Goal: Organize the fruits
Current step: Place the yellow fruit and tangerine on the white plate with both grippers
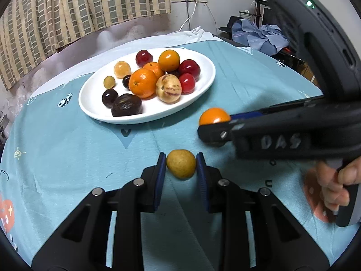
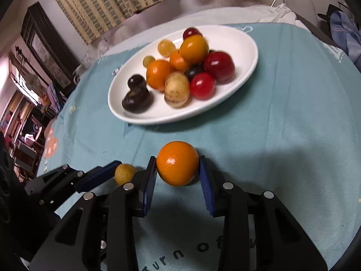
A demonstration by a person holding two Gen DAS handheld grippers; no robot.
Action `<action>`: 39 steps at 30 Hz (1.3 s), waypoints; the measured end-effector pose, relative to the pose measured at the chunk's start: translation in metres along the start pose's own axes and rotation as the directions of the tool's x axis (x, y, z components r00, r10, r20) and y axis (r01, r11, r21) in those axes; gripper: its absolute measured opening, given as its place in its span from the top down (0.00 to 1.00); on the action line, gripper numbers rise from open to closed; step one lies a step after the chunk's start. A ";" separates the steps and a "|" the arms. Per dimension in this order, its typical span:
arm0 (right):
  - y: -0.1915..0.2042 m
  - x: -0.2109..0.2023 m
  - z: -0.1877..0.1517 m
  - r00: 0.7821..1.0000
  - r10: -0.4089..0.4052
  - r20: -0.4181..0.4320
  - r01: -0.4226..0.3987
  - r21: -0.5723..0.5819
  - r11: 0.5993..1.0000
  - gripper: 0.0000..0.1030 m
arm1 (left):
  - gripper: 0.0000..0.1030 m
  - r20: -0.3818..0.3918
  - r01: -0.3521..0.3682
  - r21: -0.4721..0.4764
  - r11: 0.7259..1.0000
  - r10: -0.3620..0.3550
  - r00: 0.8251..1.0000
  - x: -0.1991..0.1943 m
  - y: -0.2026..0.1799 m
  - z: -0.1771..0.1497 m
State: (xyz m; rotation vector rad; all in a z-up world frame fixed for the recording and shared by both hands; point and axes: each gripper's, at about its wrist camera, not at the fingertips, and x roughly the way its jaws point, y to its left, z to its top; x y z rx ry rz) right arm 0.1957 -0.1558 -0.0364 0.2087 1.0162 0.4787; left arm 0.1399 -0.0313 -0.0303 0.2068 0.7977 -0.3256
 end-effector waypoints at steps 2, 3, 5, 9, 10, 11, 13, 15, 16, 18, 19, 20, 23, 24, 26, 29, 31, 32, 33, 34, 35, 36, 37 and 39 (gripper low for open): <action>-0.002 -0.008 0.003 1.000 0.016 0.021 -0.016 0.011 1.000 0.64 | 0.73 0.004 -0.007 -0.001 1.000 0.007 1.000 -0.001 0.001 0.001; -0.002 -0.010 0.004 0.999 0.018 0.026 -0.019 0.015 1.000 0.64 | 0.73 0.007 -0.012 -0.001 1.000 0.012 1.000 -0.001 0.001 0.001; -0.003 -0.015 0.006 0.999 0.023 0.037 -0.023 0.021 1.000 0.64 | 0.73 0.012 -0.015 -0.006 1.000 0.015 1.000 -0.002 0.003 0.002; -0.005 -0.020 0.008 0.998 0.033 0.051 -0.034 0.032 0.999 0.64 | 0.73 0.024 -0.024 -0.011 1.000 0.024 0.999 -0.005 0.004 0.003; -0.005 -0.021 0.008 0.998 0.034 0.054 -0.036 0.032 0.999 0.64 | 0.73 0.028 -0.028 -0.011 1.000 0.029 0.999 -0.006 0.004 0.004; -0.004 -0.021 0.009 0.998 0.035 0.056 -0.037 0.033 0.999 0.64 | 0.73 0.030 -0.032 -0.010 0.999 0.032 0.999 -0.007 0.004 0.004; -0.004 -0.024 0.009 0.997 0.038 0.061 -0.040 0.034 0.999 0.64 | 0.73 0.035 -0.036 -0.011 0.999 0.036 0.999 -0.008 0.005 0.006; -0.004 -0.024 0.009 0.997 0.042 0.065 -0.044 0.035 0.998 0.64 | 0.73 0.039 -0.039 -0.013 0.999 0.040 0.998 -0.009 0.005 0.006; -0.004 -0.026 0.010 0.997 0.044 0.067 -0.046 0.036 0.998 0.64 | 0.73 0.042 -0.042 -0.014 0.999 0.043 0.998 -0.010 0.006 0.007; -0.005 -0.028 0.010 0.996 0.046 0.072 -0.049 0.038 0.998 0.64 | 0.73 0.044 -0.045 -0.015 0.999 0.045 0.998 -0.010 0.007 0.007; -0.004 -0.029 0.010 0.996 0.047 0.076 -0.050 0.039 0.998 0.63 | 0.73 0.046 -0.047 -0.015 0.999 0.048 0.998 -0.011 0.007 0.007; -0.005 -0.030 0.011 0.996 0.049 0.078 -0.052 0.040 0.998 0.63 | 0.73 0.047 -0.050 -0.014 0.999 0.050 0.998 -0.011 0.007 0.007; -0.006 -0.032 0.011 0.995 0.052 0.084 -0.056 0.044 0.997 0.63 | 0.73 0.051 -0.054 -0.012 0.998 0.054 0.997 -0.012 0.007 0.009; -0.006 -0.033 0.012 0.995 0.053 0.087 -0.057 0.046 0.997 0.63 | 0.73 0.052 -0.055 -0.010 0.998 0.056 0.997 -0.012 0.007 0.010; -0.007 -0.036 0.014 0.994 0.060 0.094 -0.065 0.051 0.997 0.63 | 0.73 0.061 -0.059 -0.008 0.998 0.060 0.996 -0.012 0.008 0.014; -0.005 -0.041 0.028 0.990 0.053 0.130 -0.061 0.056 0.997 0.63 | 0.73 0.083 -0.058 -0.039 0.998 0.062 0.995 -0.012 0.019 0.033; -0.002 -0.043 0.044 0.986 0.049 0.156 -0.058 0.058 0.997 0.63 | 0.73 0.090 -0.066 -0.068 0.995 0.072 0.993 -0.008 0.030 0.049; -0.002 -0.042 0.051 0.984 0.053 0.169 -0.065 0.065 0.996 0.63 | 0.73 0.089 -0.064 -0.085 0.994 0.071 0.993 -0.004 0.035 0.057; -0.001 -0.041 0.059 0.981 0.060 0.182 -0.075 0.074 0.994 0.63 | 0.73 0.087 -0.062 -0.095 0.994 0.070 0.994 -0.001 0.039 0.061; 0.001 -0.038 0.069 0.978 0.071 0.195 -0.088 0.080 0.993 0.63 | 0.73 0.084 -0.066 -0.109 0.992 0.075 0.994 0.006 0.044 0.068; 0.003 -0.036 0.075 0.977 0.076 0.200 -0.094 0.080 0.992 0.63 | 0.73 0.082 -0.068 -0.114 0.991 0.078 0.994 0.011 0.047 0.072; 0.004 -0.032 0.081 0.975 0.080 0.205 -0.097 0.078 0.992 0.63 | 0.73 0.078 -0.070 -0.120 0.990 0.079 0.994 0.017 0.049 0.075; 0.007 -0.026 0.089 0.975 0.077 0.210 -0.095 0.073 0.993 0.63 | 0.73 0.071 -0.067 -0.128 0.990 0.076 0.995 0.025 0.052 0.079; 0.008 -0.019 0.095 0.975 0.073 0.207 -0.088 0.063 0.994 0.63 | 0.73 0.067 -0.063 -0.134 0.989 0.072 0.995 0.036 0.055 0.084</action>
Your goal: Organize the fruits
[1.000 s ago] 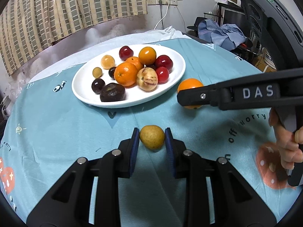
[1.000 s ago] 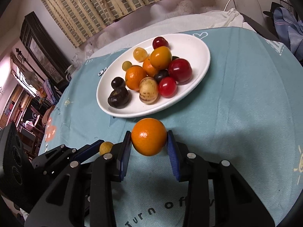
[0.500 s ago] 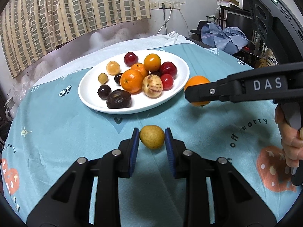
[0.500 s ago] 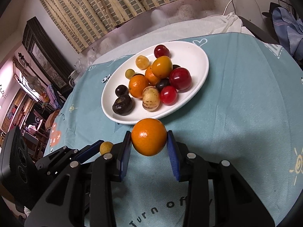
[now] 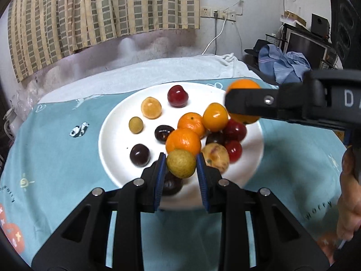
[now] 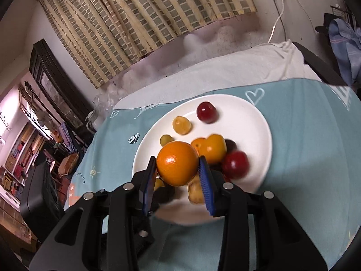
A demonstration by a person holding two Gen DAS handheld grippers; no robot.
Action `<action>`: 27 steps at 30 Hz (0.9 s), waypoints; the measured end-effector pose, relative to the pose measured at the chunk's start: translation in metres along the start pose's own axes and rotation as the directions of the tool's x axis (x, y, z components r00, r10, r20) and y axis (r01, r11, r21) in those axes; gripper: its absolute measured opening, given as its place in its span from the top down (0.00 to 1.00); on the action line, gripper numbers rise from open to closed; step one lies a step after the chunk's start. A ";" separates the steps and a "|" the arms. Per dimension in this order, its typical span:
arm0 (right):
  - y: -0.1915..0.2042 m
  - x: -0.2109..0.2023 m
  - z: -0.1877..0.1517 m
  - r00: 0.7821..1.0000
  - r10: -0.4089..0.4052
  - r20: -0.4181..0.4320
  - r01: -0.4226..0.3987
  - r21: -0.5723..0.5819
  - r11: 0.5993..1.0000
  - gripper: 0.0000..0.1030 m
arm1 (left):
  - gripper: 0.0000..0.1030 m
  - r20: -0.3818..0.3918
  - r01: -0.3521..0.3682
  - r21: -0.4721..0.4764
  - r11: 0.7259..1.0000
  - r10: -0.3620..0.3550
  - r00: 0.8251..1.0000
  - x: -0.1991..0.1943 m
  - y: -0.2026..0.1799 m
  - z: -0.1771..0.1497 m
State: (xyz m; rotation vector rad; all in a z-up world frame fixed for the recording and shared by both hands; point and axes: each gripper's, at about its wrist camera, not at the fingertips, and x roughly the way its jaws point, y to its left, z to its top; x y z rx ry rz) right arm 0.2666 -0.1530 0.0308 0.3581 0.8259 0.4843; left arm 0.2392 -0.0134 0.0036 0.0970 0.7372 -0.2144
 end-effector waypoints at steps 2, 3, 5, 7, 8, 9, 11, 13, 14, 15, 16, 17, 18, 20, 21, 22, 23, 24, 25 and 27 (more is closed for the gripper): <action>-0.002 0.008 0.005 1.000 0.006 -0.003 -0.006 0.000 1.000 0.63 | 0.73 0.001 -0.003 0.003 1.000 0.003 1.000 0.007 0.001 0.002; -0.003 0.011 0.006 1.000 0.007 -0.002 -0.007 0.001 1.000 0.63 | 0.73 -0.001 -0.004 0.006 1.000 0.004 1.000 0.011 0.003 0.005; -0.007 0.017 0.012 1.000 0.012 -0.002 -0.012 0.010 1.000 0.63 | 0.73 0.003 -0.010 0.005 1.000 0.010 1.000 0.015 0.006 0.009; -0.011 0.024 0.018 1.000 0.020 0.000 -0.020 0.021 1.000 0.63 | 0.73 0.007 -0.022 0.001 1.000 0.022 1.000 0.019 0.010 0.015; -0.012 0.027 0.019 1.000 0.021 0.001 -0.021 0.024 1.000 0.63 | 0.73 0.011 -0.034 0.002 0.999 0.034 0.999 0.021 0.012 0.018; -0.014 0.030 0.021 1.000 0.019 -0.001 -0.019 0.026 0.999 0.63 | 0.73 0.017 -0.055 0.005 0.998 0.055 0.998 0.024 0.013 0.021; -0.017 0.037 0.026 1.000 0.011 -0.005 -0.011 0.031 0.999 0.63 | 0.73 0.019 -0.068 -0.004 0.998 0.068 0.997 0.030 0.017 0.025; -0.019 0.043 0.032 1.000 -0.006 -0.001 0.006 0.024 1.000 0.63 | 0.73 0.014 -0.078 -0.028 0.997 0.079 0.997 0.038 0.022 0.029; -0.019 0.045 0.033 1.000 -0.013 0.000 0.013 0.019 1.000 0.63 | 0.73 0.012 -0.089 -0.034 0.995 0.089 0.996 0.042 0.024 0.029; -0.019 0.048 0.035 1.000 -0.022 0.000 0.022 0.012 1.000 0.63 | 0.73 0.010 -0.098 -0.036 0.995 0.098 0.995 0.046 0.025 0.030; -0.018 0.052 0.036 1.000 -0.032 0.000 0.032 0.003 0.999 0.63 | 0.73 0.008 -0.107 -0.040 0.993 0.108 0.994 0.049 0.026 0.030; -0.017 0.056 0.037 0.999 -0.040 -0.002 0.040 -0.008 0.999 0.63 | 0.72 0.008 -0.115 -0.042 0.993 0.115 0.993 0.052 0.026 0.029; -0.017 0.059 0.037 0.999 -0.045 -0.003 0.044 -0.015 0.999 0.63 | 0.67 0.009 -0.121 -0.039 0.992 0.121 0.993 0.053 0.026 0.029; -0.015 0.066 0.037 0.998 -0.065 -0.012 0.064 -0.042 0.997 0.63 | 0.50 0.022 -0.150 -0.037 0.988 0.151 0.988 0.052 0.026 0.028; -0.015 0.068 0.036 0.997 -0.071 -0.016 0.070 -0.053 0.996 0.61 | 0.44 0.030 -0.160 -0.037 0.986 0.161 0.986 0.051 0.026 0.028; -0.015 0.070 0.034 0.997 -0.081 -0.016 0.080 -0.062 0.995 0.61 | 0.43 0.034 -0.161 -0.039 0.986 0.163 0.986 0.050 0.026 0.029; -0.016 0.071 0.034 0.996 -0.083 -0.016 0.082 -0.063 0.995 0.60 | 0.43 0.034 -0.159 -0.042 0.986 0.161 0.986 0.050 0.027 0.029; -0.017 0.072 0.033 0.997 -0.079 -0.017 0.078 -0.059 0.995 0.60 | 0.41 0.035 -0.162 -0.045 0.986 0.164 0.986 0.050 0.027 0.028; -0.017 0.071 0.034 0.996 -0.083 -0.015 0.082 -0.058 0.995 0.60 | 0.39 0.036 -0.166 -0.045 0.985 0.168 0.985 0.050 0.027 0.028; -0.016 0.069 0.035 0.996 -0.089 -0.004 0.088 -0.064 0.994 0.60 | 0.36 0.041 -0.182 -0.041 0.982 0.184 0.982 0.049 0.027 0.027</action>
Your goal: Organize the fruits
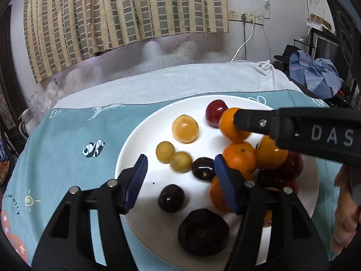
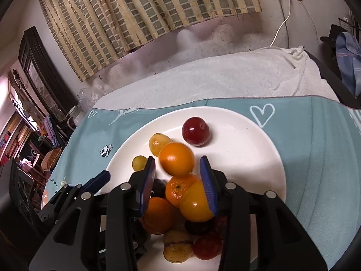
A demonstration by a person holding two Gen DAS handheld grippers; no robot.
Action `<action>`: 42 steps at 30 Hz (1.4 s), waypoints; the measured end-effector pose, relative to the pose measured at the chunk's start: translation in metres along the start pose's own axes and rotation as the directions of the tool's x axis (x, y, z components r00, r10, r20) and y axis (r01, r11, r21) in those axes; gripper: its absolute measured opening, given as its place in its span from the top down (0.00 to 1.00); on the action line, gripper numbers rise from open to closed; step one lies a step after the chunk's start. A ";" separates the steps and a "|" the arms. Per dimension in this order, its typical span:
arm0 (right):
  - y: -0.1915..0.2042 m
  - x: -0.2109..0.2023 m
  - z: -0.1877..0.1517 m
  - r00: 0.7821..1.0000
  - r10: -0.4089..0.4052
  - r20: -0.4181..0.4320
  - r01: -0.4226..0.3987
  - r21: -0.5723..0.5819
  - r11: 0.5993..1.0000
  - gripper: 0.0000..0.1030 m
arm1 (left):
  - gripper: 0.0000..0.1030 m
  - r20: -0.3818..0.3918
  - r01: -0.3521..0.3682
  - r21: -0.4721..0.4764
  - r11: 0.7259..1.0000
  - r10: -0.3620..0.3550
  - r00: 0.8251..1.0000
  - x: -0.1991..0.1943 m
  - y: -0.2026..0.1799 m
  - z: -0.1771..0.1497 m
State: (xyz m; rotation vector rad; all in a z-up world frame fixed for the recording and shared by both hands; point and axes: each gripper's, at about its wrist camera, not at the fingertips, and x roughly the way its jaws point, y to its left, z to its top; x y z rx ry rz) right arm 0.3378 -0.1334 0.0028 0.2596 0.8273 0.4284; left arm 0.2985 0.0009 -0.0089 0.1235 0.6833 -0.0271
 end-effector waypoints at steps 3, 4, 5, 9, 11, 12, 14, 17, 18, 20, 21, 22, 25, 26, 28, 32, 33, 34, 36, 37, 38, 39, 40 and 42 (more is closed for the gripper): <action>-0.001 -0.005 0.000 1.000 0.000 0.014 0.000 0.002 1.000 0.60 | 0.32 0.004 -0.005 -0.008 1.000 0.005 1.000 -0.001 0.002 -0.001; -0.001 -0.006 0.000 1.000 0.002 0.015 -0.002 0.004 1.000 0.60 | 0.30 0.005 -0.004 -0.011 1.000 0.004 1.000 -0.002 0.003 -0.002; -0.001 -0.008 0.000 1.000 0.004 0.018 -0.004 0.006 1.000 0.60 | 0.29 0.008 -0.001 -0.014 1.000 0.001 1.000 -0.004 0.003 -0.002; 0.002 -0.023 -0.005 0.999 -0.010 0.041 0.011 -0.005 1.000 0.60 | 0.21 0.023 -0.004 -0.018 1.000 0.004 1.000 -0.015 0.004 -0.005; 0.005 -0.035 -0.012 0.999 -0.017 0.044 0.018 -0.012 1.000 0.60 | 0.20 0.029 -0.008 -0.017 1.000 0.008 1.000 -0.023 0.003 -0.006; 0.006 -0.040 -0.016 0.999 -0.024 0.046 0.024 -0.017 1.000 0.60 | 0.18 0.033 -0.006 -0.019 1.000 0.007 0.999 -0.030 0.002 -0.008; 0.009 -0.051 -0.023 0.998 -0.045 0.052 0.047 -0.030 0.998 0.58 | 0.13 0.040 -0.008 -0.019 1.000 0.009 0.999 -0.041 0.001 -0.010; 0.017 -0.075 -0.035 0.991 -0.112 0.071 0.117 -0.075 0.990 0.37 | 0.04 0.052 0.008 -0.020 1.000 -0.007 0.999 -0.069 -0.002 -0.019; 0.018 -0.086 -0.042 0.986 -0.135 0.098 0.144 -0.086 0.986 0.37 | 0.02 0.060 0.013 -0.026 1.000 -0.011 0.998 -0.076 -0.001 -0.022; 0.020 -0.102 -0.055 0.980 -0.164 0.116 0.177 -0.111 0.978 0.37 | 0.02 0.068 0.007 -0.043 0.999 -0.004 0.998 -0.092 0.000 -0.031; 0.019 -0.111 -0.062 0.977 -0.179 0.119 0.192 -0.114 0.975 0.37 | 0.02 0.061 0.003 -0.049 0.999 0.000 0.998 -0.097 0.000 -0.035; 0.018 -0.116 -0.066 0.975 -0.184 0.122 0.198 -0.110 0.974 0.37 | 0.02 0.053 0.001 -0.056 0.998 0.002 0.999 -0.103 0.000 -0.040; 0.014 -0.136 -0.084 0.971 -0.190 0.145 0.205 -0.091 0.975 0.36 | 0.02 0.051 0.011 -0.069 0.998 -0.007 0.999 -0.119 0.000 -0.055; 0.013 -0.142 -0.091 0.969 -0.190 0.157 0.205 -0.084 0.975 0.35 | 0.02 0.049 0.022 -0.074 0.997 -0.018 0.999 -0.123 0.001 -0.060; 0.008 -0.152 -0.109 0.963 -0.202 0.180 0.217 -0.069 0.974 0.35 | 0.02 0.042 0.036 -0.080 0.996 -0.033 0.999 -0.131 0.000 -0.067; 0.004 -0.156 -0.130 0.953 -0.238 0.189 0.258 -0.088 0.962 0.35 | 0.02 0.046 0.044 -0.089 0.995 -0.040 0.998 -0.147 -0.001 -0.078; 0.004 -0.155 -0.133 0.952 -0.242 0.185 0.263 -0.098 0.960 0.35 | 0.02 0.048 0.045 -0.086 0.995 -0.040 0.998 -0.149 -0.002 -0.079; 0.004 -0.152 -0.135 0.954 -0.244 0.173 0.265 -0.111 0.958 0.35 | 0.02 0.053 0.036 -0.078 0.996 -0.032 0.998 -0.154 -0.005 -0.080; 0.004 -0.148 -0.135 0.956 -0.249 0.155 0.268 -0.117 0.956 0.35 | 0.02 0.060 0.023 -0.068 0.997 -0.019 0.998 -0.158 -0.008 -0.080; 0.004 -0.147 -0.135 0.956 -0.252 0.150 0.270 -0.117 0.956 0.35 | 0.02 0.065 0.024 -0.061 0.998 -0.020 0.998 -0.161 -0.010 -0.080; 0.004 -0.146 -0.136 0.955 -0.256 0.148 0.274 -0.118 0.955 0.35 | 0.02 0.066 0.028 -0.058 0.998 -0.025 0.998 -0.162 -0.010 -0.079; 0.003 -0.145 -0.136 0.954 -0.262 0.144 0.280 -0.120 0.952 0.35 | 0.02 0.063 0.037 -0.055 0.998 -0.034 0.997 -0.162 -0.011 -0.078; 0.003 -0.144 -0.136 0.953 -0.266 0.142 0.283 -0.121 0.951 0.35 | 0.02 0.055 0.050 -0.052 0.997 -0.047 0.997 -0.162 -0.012 -0.078; 0.002 -0.143 -0.137 0.953 -0.271 0.134 0.287 -0.120 0.950 0.35 | 0.02 0.050 0.065 -0.044 0.997 -0.063 0.997 -0.162 -0.013 -0.078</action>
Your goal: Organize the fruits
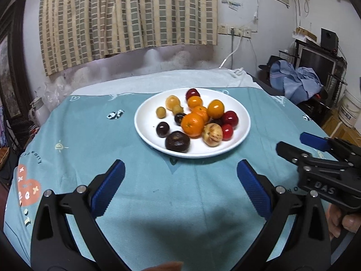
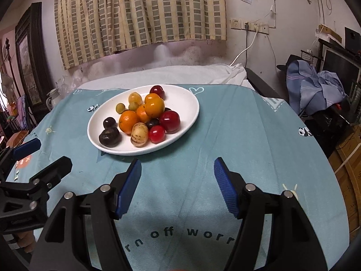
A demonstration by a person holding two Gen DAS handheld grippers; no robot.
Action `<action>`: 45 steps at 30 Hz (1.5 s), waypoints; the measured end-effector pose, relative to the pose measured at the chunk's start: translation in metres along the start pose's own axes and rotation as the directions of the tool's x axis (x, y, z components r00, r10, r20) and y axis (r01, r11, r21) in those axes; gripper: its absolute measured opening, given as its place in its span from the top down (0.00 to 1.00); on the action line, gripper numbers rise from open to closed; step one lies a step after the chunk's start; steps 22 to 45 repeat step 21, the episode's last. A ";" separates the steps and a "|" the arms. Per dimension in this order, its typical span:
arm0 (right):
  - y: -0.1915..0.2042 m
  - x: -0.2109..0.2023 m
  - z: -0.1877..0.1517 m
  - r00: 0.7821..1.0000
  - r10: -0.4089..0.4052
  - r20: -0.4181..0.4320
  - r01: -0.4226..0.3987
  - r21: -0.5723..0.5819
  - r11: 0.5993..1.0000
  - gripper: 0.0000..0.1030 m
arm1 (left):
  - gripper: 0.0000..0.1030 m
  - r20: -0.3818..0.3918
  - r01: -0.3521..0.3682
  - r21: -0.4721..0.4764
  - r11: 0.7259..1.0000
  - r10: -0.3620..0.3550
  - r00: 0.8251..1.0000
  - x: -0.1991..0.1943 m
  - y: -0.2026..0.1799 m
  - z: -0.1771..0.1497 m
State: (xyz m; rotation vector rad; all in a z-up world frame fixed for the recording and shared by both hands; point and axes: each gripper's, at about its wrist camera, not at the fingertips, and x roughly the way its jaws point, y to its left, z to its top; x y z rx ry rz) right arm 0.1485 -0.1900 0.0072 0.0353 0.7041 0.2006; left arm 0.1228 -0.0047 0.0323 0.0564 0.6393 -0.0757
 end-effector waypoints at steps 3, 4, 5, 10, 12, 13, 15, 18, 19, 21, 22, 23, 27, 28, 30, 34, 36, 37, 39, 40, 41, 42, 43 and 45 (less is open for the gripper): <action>0.002 0.003 -0.002 1.000 -0.003 -0.013 0.003 -0.012 1.000 0.35 | 0.02 0.007 -0.008 0.017 1.000 0.008 1.000 -0.002 -0.004 0.000; 0.003 0.003 -0.002 1.000 -0.005 -0.014 0.004 -0.017 1.000 0.35 | 0.02 0.015 -0.009 0.015 1.000 0.008 1.000 -0.004 -0.005 -0.001; 0.004 0.003 -0.002 1.000 -0.005 -0.015 0.005 -0.021 1.000 0.35 | 0.02 0.021 -0.007 0.012 1.000 0.007 1.000 -0.005 -0.005 -0.001; 0.004 0.004 -0.003 1.000 -0.007 -0.016 0.007 -0.018 1.000 0.35 | 0.02 0.038 -0.017 0.013 1.000 0.017 0.999 -0.008 -0.007 -0.003; 0.004 0.004 -0.003 1.000 -0.007 -0.018 0.006 -0.015 1.000 0.35 | 0.02 0.045 -0.024 0.009 1.000 0.023 0.999 -0.009 -0.006 -0.002; 0.003 0.003 -0.003 1.000 -0.007 -0.018 0.006 -0.014 1.000 0.35 | 0.02 0.049 -0.024 0.009 1.000 0.024 0.999 -0.009 -0.006 -0.002; 0.003 0.004 -0.003 1.000 -0.006 -0.018 0.006 -0.015 1.000 0.35 | 0.02 0.056 -0.031 0.001 1.000 0.031 0.998 -0.010 -0.004 -0.001; 0.004 0.003 -0.003 1.000 -0.006 -0.016 0.005 -0.020 1.000 0.35 | 0.02 0.059 -0.031 -0.007 0.999 0.032 0.998 -0.011 -0.002 0.000; 0.005 0.003 -0.003 1.000 -0.005 -0.016 0.005 -0.021 1.000 0.35 | 0.02 0.060 -0.037 -0.006 0.999 0.037 0.998 -0.011 -0.002 0.000; 0.005 0.003 -0.003 1.000 -0.005 -0.017 0.005 -0.022 1.000 0.35 | 0.02 0.058 -0.040 -0.007 0.999 0.041 0.997 -0.011 -0.001 0.000; 0.005 0.003 -0.003 1.000 -0.005 -0.017 0.005 -0.022 1.000 0.35 | 0.02 0.058 -0.040 -0.007 0.999 0.041 0.997 -0.011 -0.001 0.000; 0.005 0.003 -0.003 1.000 -0.005 -0.017 0.005 -0.022 1.000 0.35 | 0.02 0.058 -0.040 -0.007 0.999 0.041 0.997 -0.011 -0.001 0.000; 0.005 0.003 -0.003 1.000 -0.005 -0.017 0.005 -0.022 1.000 0.35 | 0.02 0.058 -0.040 -0.007 0.999 0.041 0.997 -0.011 -0.001 0.000; 0.005 0.003 -0.003 1.000 -0.005 -0.017 0.005 -0.022 1.000 0.35 | 0.02 0.058 -0.040 -0.007 0.999 0.041 0.997 -0.011 -0.001 0.000; 0.005 0.003 -0.003 1.000 -0.005 -0.017 0.005 -0.022 1.000 0.35 | 0.02 0.058 -0.040 -0.007 0.999 0.041 0.997 -0.011 -0.001 0.000; 0.005 0.003 -0.003 1.000 -0.005 -0.017 0.005 -0.022 1.000 0.35 | 0.02 0.058 -0.040 -0.007 0.999 0.041 0.997 -0.011 -0.001 0.000; 0.005 0.003 -0.003 1.000 -0.005 -0.017 0.005 -0.022 1.000 0.35 | 0.02 0.058 -0.040 -0.007 0.999 0.041 0.997 -0.011 -0.001 0.000; 0.005 0.003 -0.003 1.000 -0.005 -0.017 0.005 -0.022 1.000 0.35 | 0.02 0.058 -0.040 -0.007 0.999 0.041 0.997 -0.011 -0.001 0.000; 0.005 0.003 -0.003 1.000 -0.005 -0.017 0.005 -0.022 1.000 0.35 | 0.02 0.058 -0.040 -0.007 0.999 0.041 0.997 -0.011 -0.001 0.000; 0.005 0.003 -0.003 1.000 -0.005 -0.017 0.005 -0.022 1.000 0.35 | 0.02 0.058 -0.040 -0.007 0.999 0.041 0.997 -0.011 -0.001 0.000; 0.005 0.003 -0.003 1.000 -0.005 -0.017 0.005 -0.022 1.000 0.35 | 0.02 0.058 -0.040 -0.007 0.999 0.041 0.997 -0.011 -0.001 0.000; 0.005 0.003 -0.003 1.000 -0.005 -0.017 0.005 -0.022 1.000 0.35 | 0.02 0.058 -0.040 -0.007 0.999 0.041 0.997 -0.011 -0.001 0.000; 0.005 0.003 -0.003 1.000 -0.005 -0.017 0.005 -0.022 1.000 0.35 | 0.02 0.058 -0.040 -0.007 0.999 0.041 0.997 -0.011 -0.001 0.000; 0.005 0.003 -0.003 1.000 -0.005 -0.017 0.005 -0.022 1.000 0.35 | 0.02 0.058 -0.040 -0.007 0.999 0.041 0.997 -0.011 -0.001 0.000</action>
